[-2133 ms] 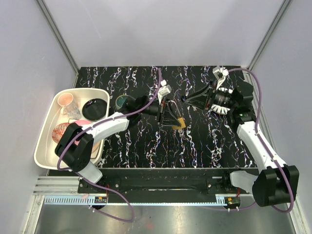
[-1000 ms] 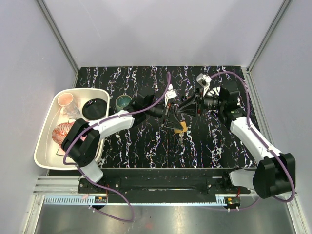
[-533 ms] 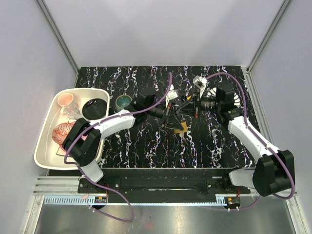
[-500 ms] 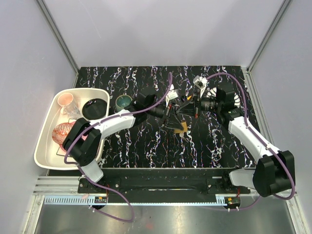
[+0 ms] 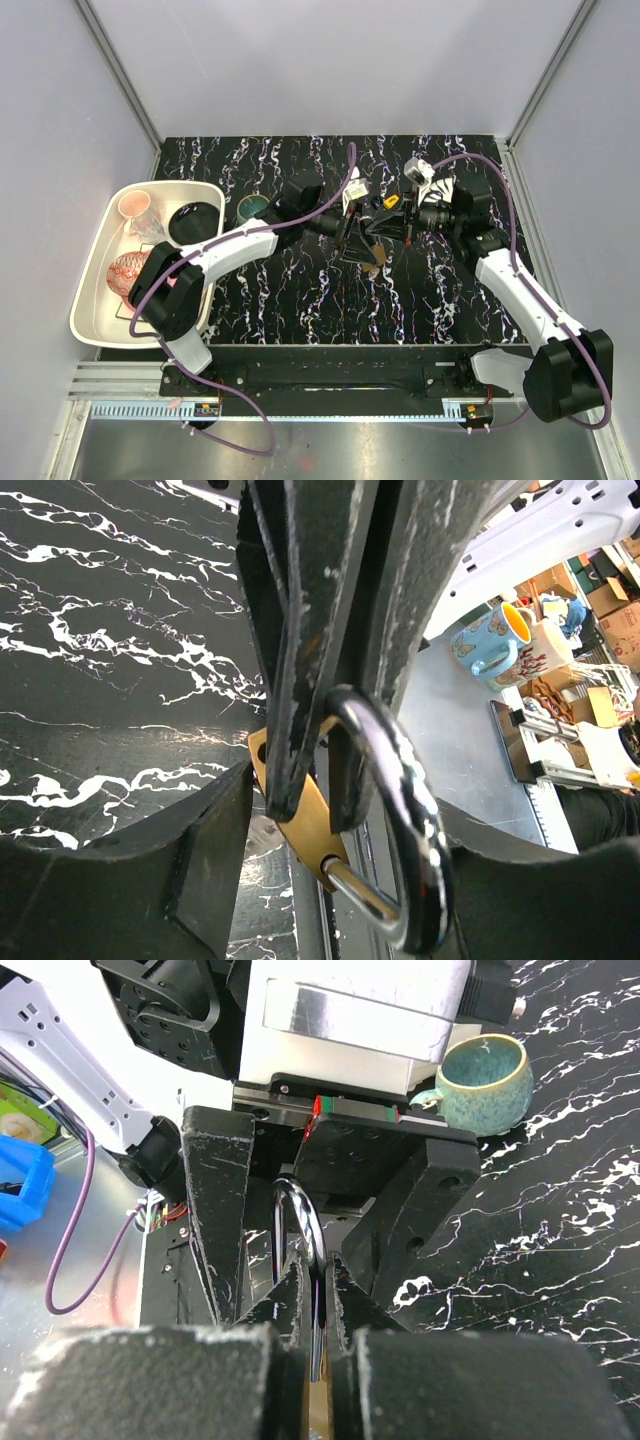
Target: Unlock with the key
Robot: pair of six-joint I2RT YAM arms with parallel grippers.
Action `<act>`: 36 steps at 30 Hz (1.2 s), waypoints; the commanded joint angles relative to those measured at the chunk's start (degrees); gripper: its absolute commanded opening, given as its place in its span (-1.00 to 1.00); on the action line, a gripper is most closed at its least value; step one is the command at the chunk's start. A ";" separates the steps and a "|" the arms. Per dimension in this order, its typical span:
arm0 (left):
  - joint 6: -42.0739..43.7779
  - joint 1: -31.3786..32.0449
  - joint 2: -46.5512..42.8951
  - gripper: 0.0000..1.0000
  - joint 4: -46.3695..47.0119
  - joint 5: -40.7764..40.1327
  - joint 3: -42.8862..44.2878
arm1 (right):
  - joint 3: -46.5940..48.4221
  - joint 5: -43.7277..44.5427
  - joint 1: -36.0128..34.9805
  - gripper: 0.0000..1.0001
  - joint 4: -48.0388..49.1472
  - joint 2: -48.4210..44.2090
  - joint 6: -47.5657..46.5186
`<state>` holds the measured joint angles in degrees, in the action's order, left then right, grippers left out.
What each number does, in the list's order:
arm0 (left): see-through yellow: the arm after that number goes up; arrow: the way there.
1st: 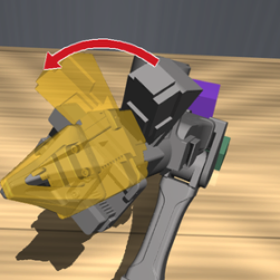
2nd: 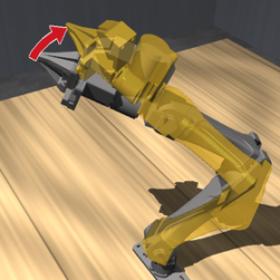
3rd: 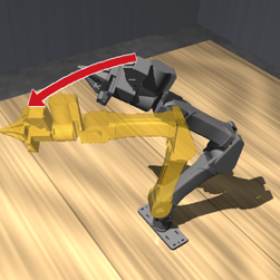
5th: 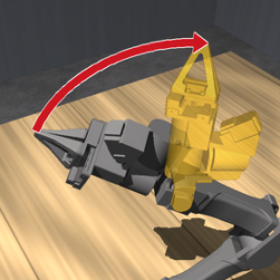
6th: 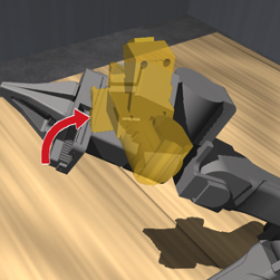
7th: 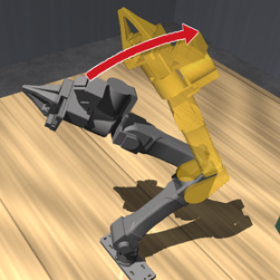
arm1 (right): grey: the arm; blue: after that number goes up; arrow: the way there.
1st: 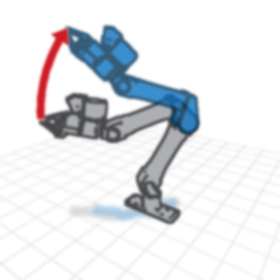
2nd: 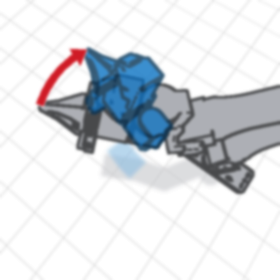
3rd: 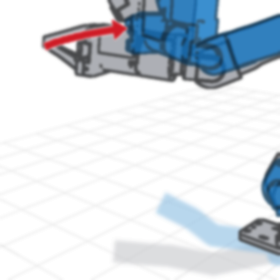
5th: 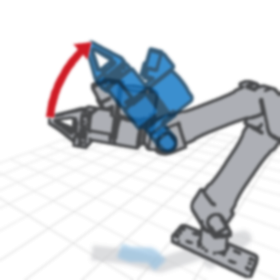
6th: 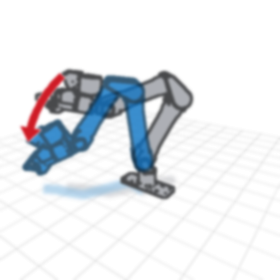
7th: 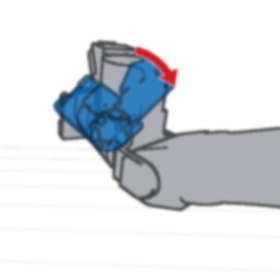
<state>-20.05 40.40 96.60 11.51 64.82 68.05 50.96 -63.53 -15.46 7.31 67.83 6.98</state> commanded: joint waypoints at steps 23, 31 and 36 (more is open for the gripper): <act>14.25 -5.51 -9.32 0.36 -15.55 -2.94 9.47 | 2.21 0.16 2.63 -1.00 -3.27 -2.80 -6.37; 14.69 -5.60 -8.18 0.36 -16.08 -4.26 10.26 | 3.79 -1.78 1.49 -1.00 -9.84 -1.30 -11.20; 14.34 -5.51 -7.13 0.29 -16.08 -3.73 10.52 | 4.15 -1.34 0.70 -1.00 -10.21 -0.69 -11.64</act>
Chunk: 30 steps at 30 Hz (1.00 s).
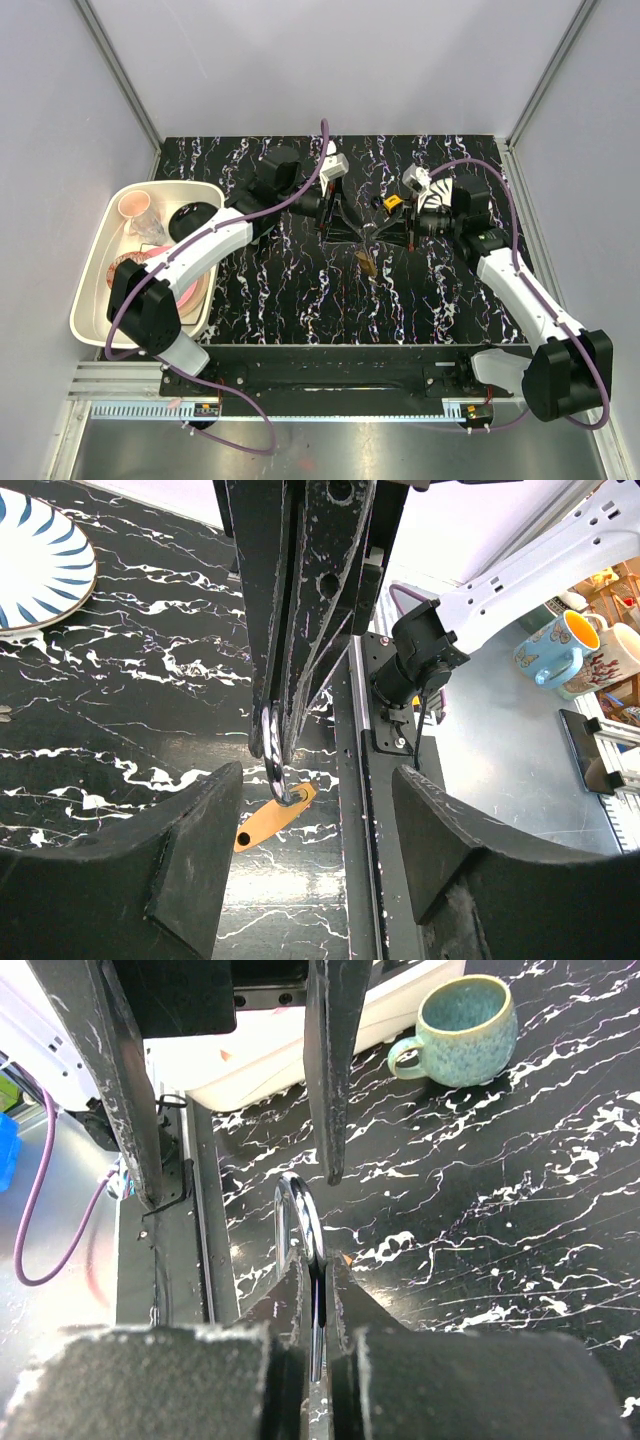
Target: Unlock with the key
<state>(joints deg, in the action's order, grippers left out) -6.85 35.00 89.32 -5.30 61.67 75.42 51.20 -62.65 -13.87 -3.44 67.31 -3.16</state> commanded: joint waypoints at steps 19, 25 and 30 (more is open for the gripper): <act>4.21 1.47 3.40 -0.25 -2.70 -2.34 4.47 | 4.43 -0.98 -2.66 -1.00 -1.04 0.01 -3.08; 4.74 2.09 3.93 -0.78 -2.87 -2.26 4.65 | 4.70 -0.19 -3.01 -1.00 -1.92 0.63 -3.96; 6.41 2.26 3.23 -1.00 -4.19 -3.39 4.48 | 4.70 1.83 -3.09 -0.99 -0.96 0.28 -3.70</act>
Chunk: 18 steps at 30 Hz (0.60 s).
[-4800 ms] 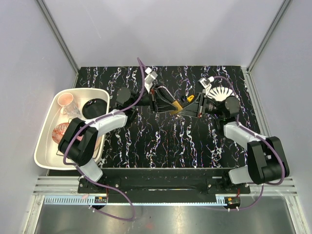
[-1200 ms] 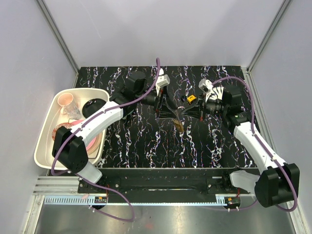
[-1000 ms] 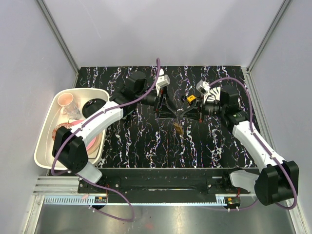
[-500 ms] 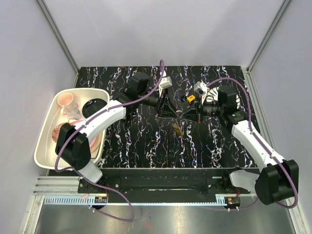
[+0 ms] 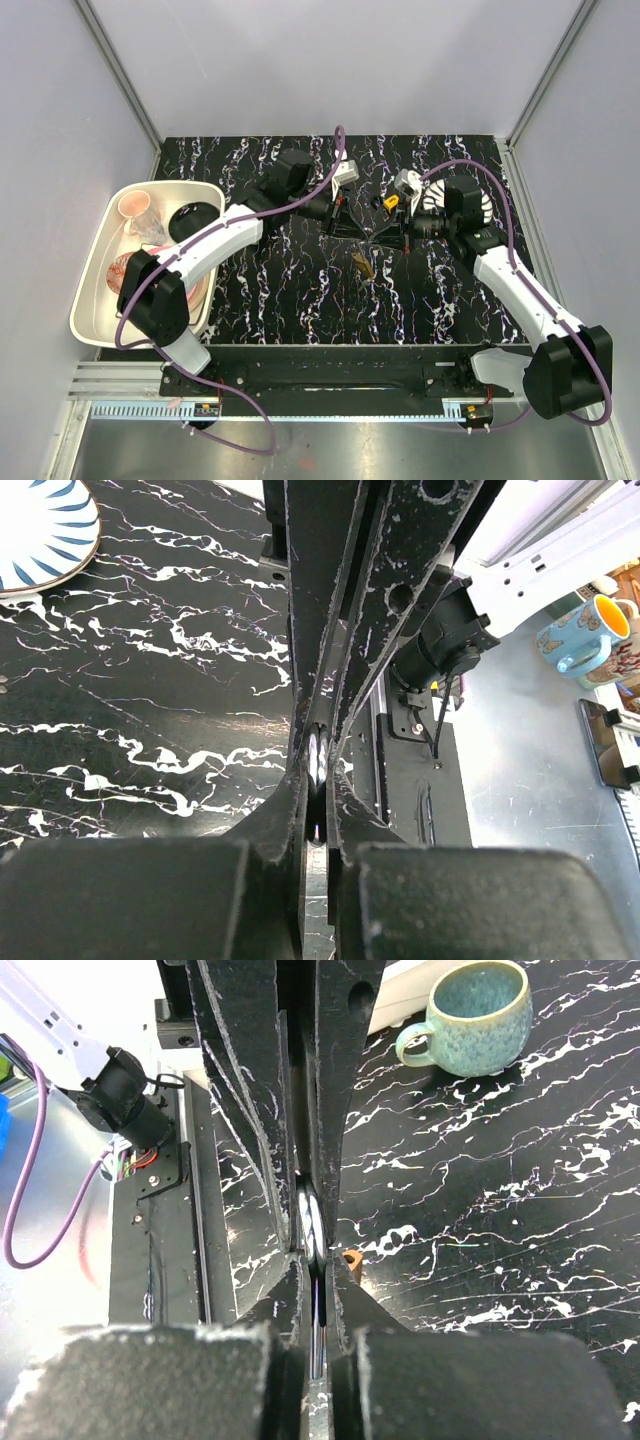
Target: Unlock with the key
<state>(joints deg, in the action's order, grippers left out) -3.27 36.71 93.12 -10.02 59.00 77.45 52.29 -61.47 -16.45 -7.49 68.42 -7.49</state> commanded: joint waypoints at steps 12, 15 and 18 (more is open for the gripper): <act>11.52 -1.46 -3.82 -1.00 -4.57 -12.41 1.48 | 4.75 7.76 4.13 0.72 3.01 -3.12 0.37; 14.07 -2.08 -4.17 -1.00 -5.53 -16.54 0.78 | 5.62 12.59 4.76 1.00 0.82 -3.91 -1.38; 16.36 -2.87 -4.18 -1.00 -5.89 -20.76 0.33 | 7.47 17.95 4.76 0.99 -3.74 -5.23 -5.34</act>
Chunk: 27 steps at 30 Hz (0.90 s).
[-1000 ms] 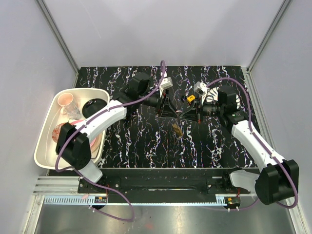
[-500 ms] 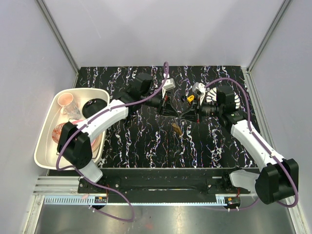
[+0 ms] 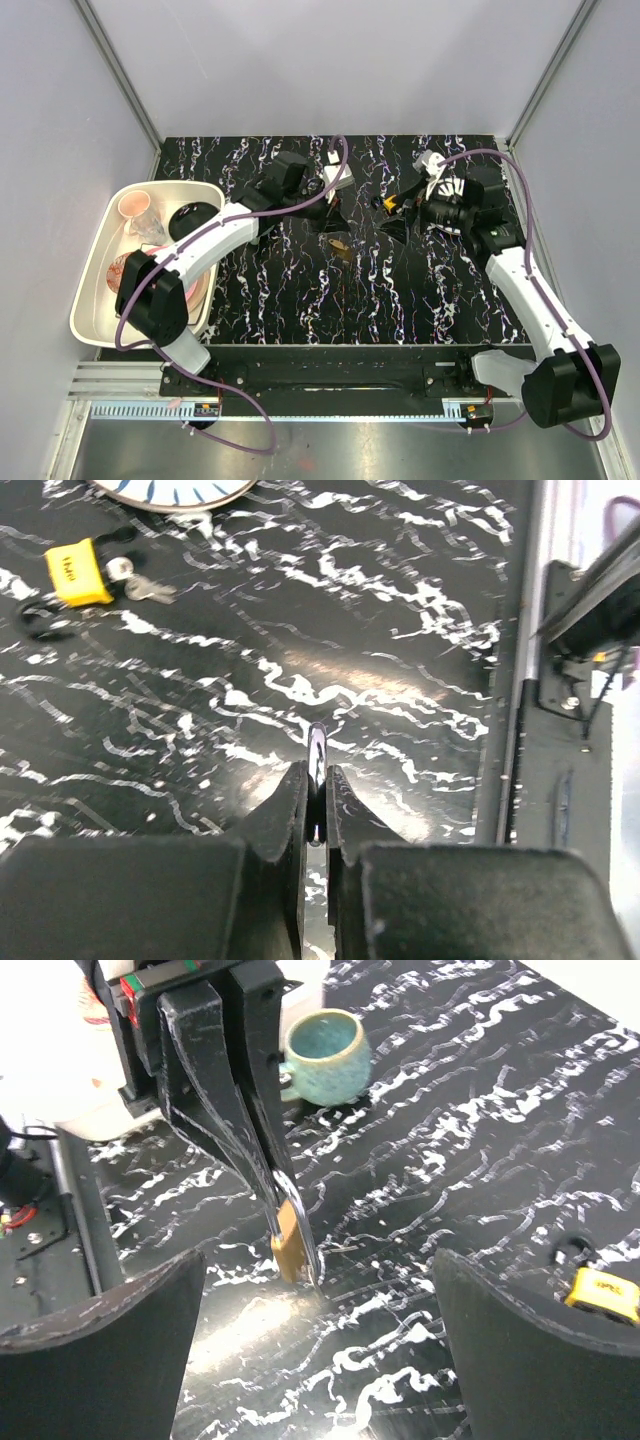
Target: Unlock with the key
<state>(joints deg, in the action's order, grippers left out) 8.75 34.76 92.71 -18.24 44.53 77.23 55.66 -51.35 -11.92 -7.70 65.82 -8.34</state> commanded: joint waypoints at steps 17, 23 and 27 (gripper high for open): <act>12.77 -4.09 8.36 -1.00 6.98 -39.75 14.07 | -2.83 23.05 0.50 0.99 -4.78 -13.96 -10.03; 14.53 -4.71 16.17 -1.00 11.73 -49.17 18.12 | -4.51 22.53 1.20 0.99 -3.64 -13.88 -9.77; 17.34 -4.44 21.19 -1.00 15.68 -56.03 20.50 | -4.94 22.09 1.73 0.99 -3.11 -13.35 -9.50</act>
<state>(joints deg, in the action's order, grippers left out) 21.71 30.30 110.85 -12.43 -0.23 92.60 50.85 -29.52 -10.83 -13.58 52.58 -17.50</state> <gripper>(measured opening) 0.079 0.994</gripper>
